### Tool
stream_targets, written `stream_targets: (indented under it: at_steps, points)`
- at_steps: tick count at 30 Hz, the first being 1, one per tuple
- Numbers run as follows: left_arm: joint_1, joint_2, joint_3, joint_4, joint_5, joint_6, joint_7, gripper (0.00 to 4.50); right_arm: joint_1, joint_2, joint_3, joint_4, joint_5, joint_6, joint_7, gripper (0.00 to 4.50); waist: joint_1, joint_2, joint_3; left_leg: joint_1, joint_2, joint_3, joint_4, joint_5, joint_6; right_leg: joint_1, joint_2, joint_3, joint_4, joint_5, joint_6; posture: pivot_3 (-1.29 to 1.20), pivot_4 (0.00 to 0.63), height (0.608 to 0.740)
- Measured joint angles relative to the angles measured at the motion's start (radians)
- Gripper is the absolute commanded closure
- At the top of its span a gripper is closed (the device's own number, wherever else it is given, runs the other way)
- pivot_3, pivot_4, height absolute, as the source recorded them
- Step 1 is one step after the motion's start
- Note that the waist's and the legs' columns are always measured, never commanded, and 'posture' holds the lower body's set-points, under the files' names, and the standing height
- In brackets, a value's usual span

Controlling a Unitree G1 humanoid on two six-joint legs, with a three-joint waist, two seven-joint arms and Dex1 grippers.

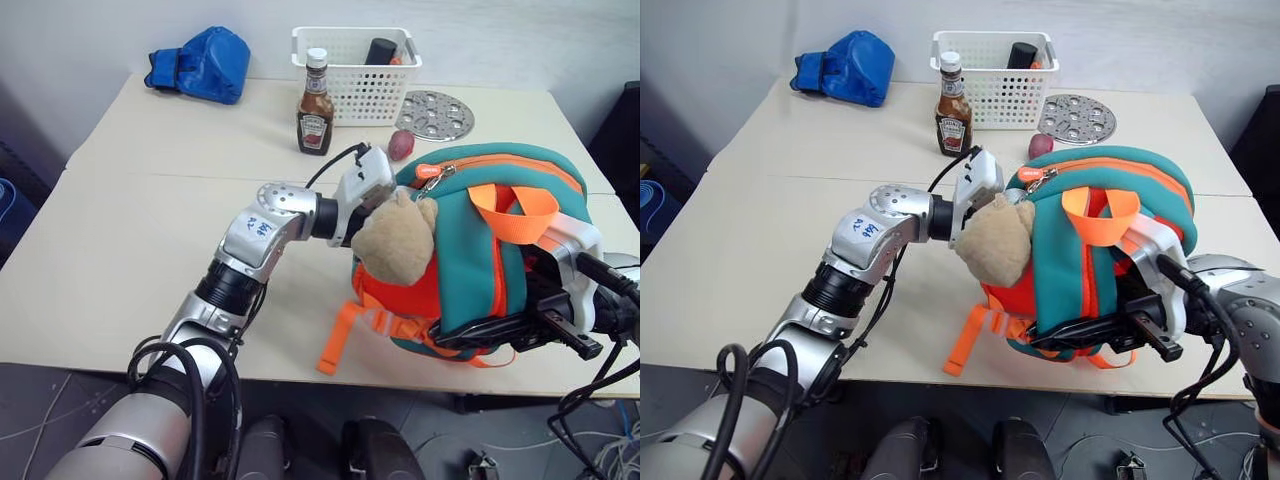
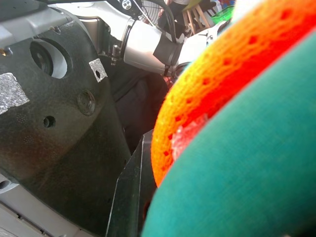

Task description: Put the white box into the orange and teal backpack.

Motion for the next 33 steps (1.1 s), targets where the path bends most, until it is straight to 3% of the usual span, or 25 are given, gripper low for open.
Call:
stream_targets:
  at_steps: [4, 13, 18, 25, 30, 33]
  points:
    - [0.006, 0.060, 0.044, -0.076, -0.017, 0.030, -0.027, 0.18, -0.001, 0.025, 0.002, 0.002, -0.015, -0.011, -0.025, 4.50, 0.003, 0.000, 0.000, 0.000, 0.000, 0.000, 0.000, 0.000, -0.001, 0.000, 0.000, 0.000, 0.000, 0.000, 0.000, 0.00, 0.150, 0.740]
    - [0.067, 0.275, 0.140, -0.346, -0.138, 0.172, -0.100, 0.18, -0.001, 0.063, 0.041, 0.015, -0.078, -0.059, -0.052, 4.50, 0.000, 0.000, 0.000, 0.000, 0.000, 0.000, 0.000, 0.000, -0.001, 0.000, -0.001, 0.000, 0.000, 0.000, 0.000, 0.00, 0.150, 0.740]
    - [0.125, 0.388, 0.271, -0.482, -0.325, 0.321, -0.137, 0.18, -0.001, 0.071, 0.048, 0.036, -0.112, -0.084, -0.058, 4.50, 0.000, 0.000, 0.000, 0.000, 0.000, -0.001, 0.000, 0.000, -0.001, 0.000, -0.001, 0.000, 0.000, 0.000, 0.000, 0.00, 0.150, 0.740]
    - [0.064, 0.303, 0.238, -0.536, -0.359, 0.348, -0.029, 0.18, -0.002, 0.073, 0.063, 0.034, -0.114, -0.090, -0.058, 4.50, 0.006, 0.000, 0.000, 0.000, -0.002, -0.001, 0.001, 0.000, 0.000, 0.003, -0.001, 0.001, -0.001, 0.001, 0.001, 0.00, 0.150, 0.740]
    - [0.044, 0.262, 0.103, -0.457, -0.250, 0.277, 0.020, 0.18, -0.002, 0.073, 0.069, 0.034, -0.113, -0.089, -0.061, 4.50, -0.001, 0.000, 0.000, 0.001, -0.001, 0.000, 0.000, 0.000, -0.001, 0.002, 0.000, 0.001, 0.000, 0.001, 0.001, 0.00, 0.150, 0.740]
    - [0.043, 0.257, 0.082, -0.432, -0.242, 0.277, 0.013, 0.18, -0.002, 0.073, 0.069, 0.034, -0.109, -0.088, -0.063, 4.50, 0.001, 0.000, 0.000, 0.001, 0.000, -0.001, 0.000, 0.000, -0.001, 0.001, 0.000, 0.001, 0.000, 0.001, 0.001, 0.00, 0.150, 0.740]
